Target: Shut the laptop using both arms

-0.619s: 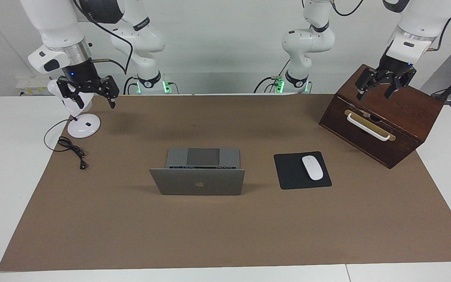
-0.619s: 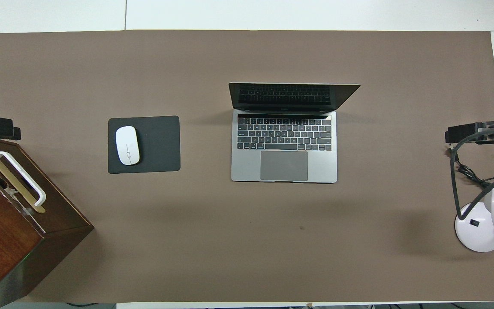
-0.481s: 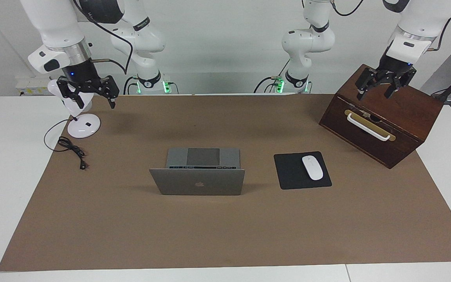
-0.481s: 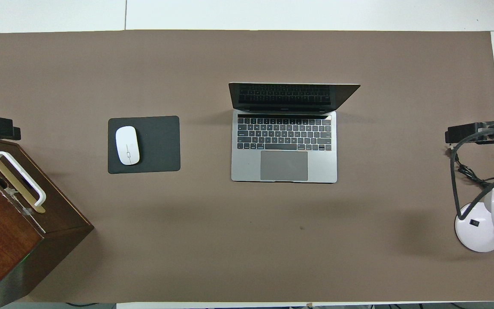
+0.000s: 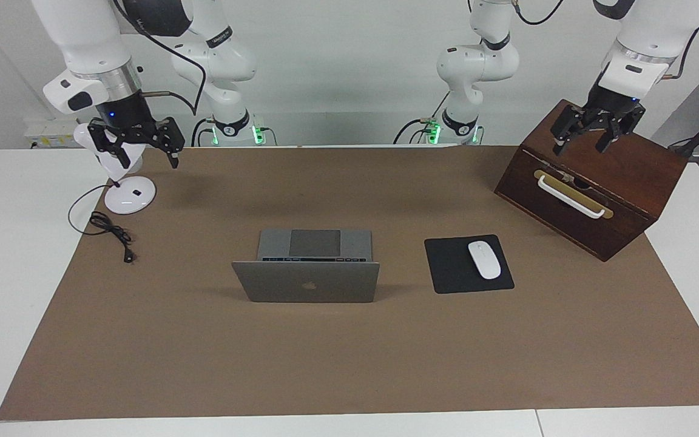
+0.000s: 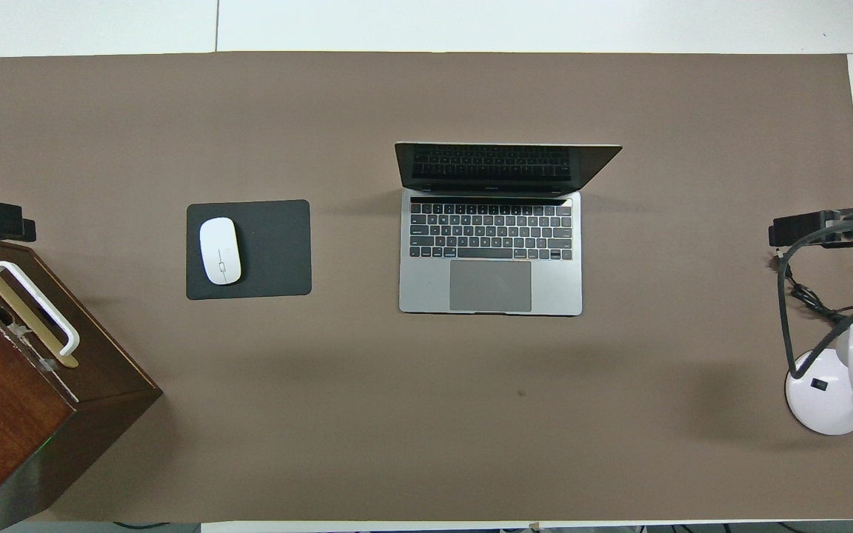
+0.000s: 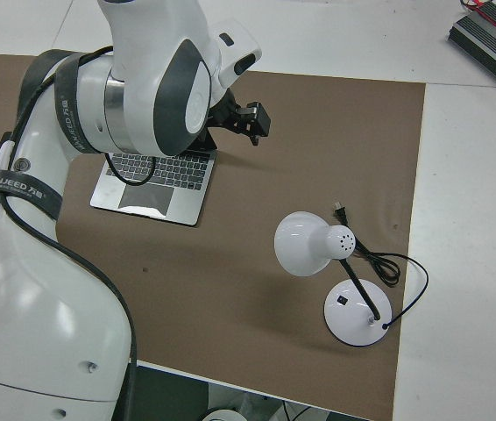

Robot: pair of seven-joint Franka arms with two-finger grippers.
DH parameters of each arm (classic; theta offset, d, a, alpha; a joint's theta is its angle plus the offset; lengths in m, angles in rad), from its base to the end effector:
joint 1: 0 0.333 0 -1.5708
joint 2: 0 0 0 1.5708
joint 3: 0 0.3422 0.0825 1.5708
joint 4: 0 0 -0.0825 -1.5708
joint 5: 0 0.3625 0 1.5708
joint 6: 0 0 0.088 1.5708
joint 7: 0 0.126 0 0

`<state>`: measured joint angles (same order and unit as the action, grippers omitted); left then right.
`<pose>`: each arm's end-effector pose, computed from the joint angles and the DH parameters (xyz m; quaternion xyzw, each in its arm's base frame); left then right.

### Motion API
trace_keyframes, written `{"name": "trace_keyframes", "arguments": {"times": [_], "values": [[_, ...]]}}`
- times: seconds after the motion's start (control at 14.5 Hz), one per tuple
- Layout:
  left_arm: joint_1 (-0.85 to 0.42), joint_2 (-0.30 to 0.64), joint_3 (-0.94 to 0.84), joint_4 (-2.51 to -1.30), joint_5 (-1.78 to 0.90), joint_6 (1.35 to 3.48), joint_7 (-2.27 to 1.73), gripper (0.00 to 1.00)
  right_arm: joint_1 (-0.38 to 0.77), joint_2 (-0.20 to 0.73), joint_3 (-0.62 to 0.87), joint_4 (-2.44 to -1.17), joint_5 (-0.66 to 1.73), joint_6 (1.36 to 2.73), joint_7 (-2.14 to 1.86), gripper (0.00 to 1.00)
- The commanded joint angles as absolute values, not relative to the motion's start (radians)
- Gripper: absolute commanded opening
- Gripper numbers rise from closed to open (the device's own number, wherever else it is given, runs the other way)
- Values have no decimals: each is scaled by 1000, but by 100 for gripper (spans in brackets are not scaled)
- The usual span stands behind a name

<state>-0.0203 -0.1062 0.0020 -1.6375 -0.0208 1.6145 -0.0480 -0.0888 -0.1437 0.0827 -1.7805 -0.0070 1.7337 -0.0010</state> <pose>0.5028 -0.0117 0.6605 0.9990 0.0149 0.0412 0.0119 0.4997 -0.0008 0.6248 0.9988 -0.0023 0.0481 0.0096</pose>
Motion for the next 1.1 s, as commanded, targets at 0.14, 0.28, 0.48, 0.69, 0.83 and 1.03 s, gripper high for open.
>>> {"name": "trace_keyframes", "arguments": {"times": [0.14,0.28,0.48,0.69,0.83,1.03], "values": [[-11,-121,-2,-1652,-29,1618,-57,100,-100,-129,87,-1764,-9,1787,18,100],[-11,-121,-2,-1654,-29,1631,-52,100,-100,-123,87,-1764,-9,1822,17,100],[-12,-118,-2,-1652,-23,1657,-52,100,-103,-74,87,-1714,-9,1871,15,100],[-12,-118,-2,-1654,-23,1652,-52,100,-100,56,87,-1544,-12,1864,15,99],[-12,-118,-2,-1654,-23,1654,-54,100,-94,129,90,-1468,-20,1870,17,94],[-11,-120,-2,-1655,-25,1655,-58,79,-89,210,94,-1382,-21,1870,15,87]]}}
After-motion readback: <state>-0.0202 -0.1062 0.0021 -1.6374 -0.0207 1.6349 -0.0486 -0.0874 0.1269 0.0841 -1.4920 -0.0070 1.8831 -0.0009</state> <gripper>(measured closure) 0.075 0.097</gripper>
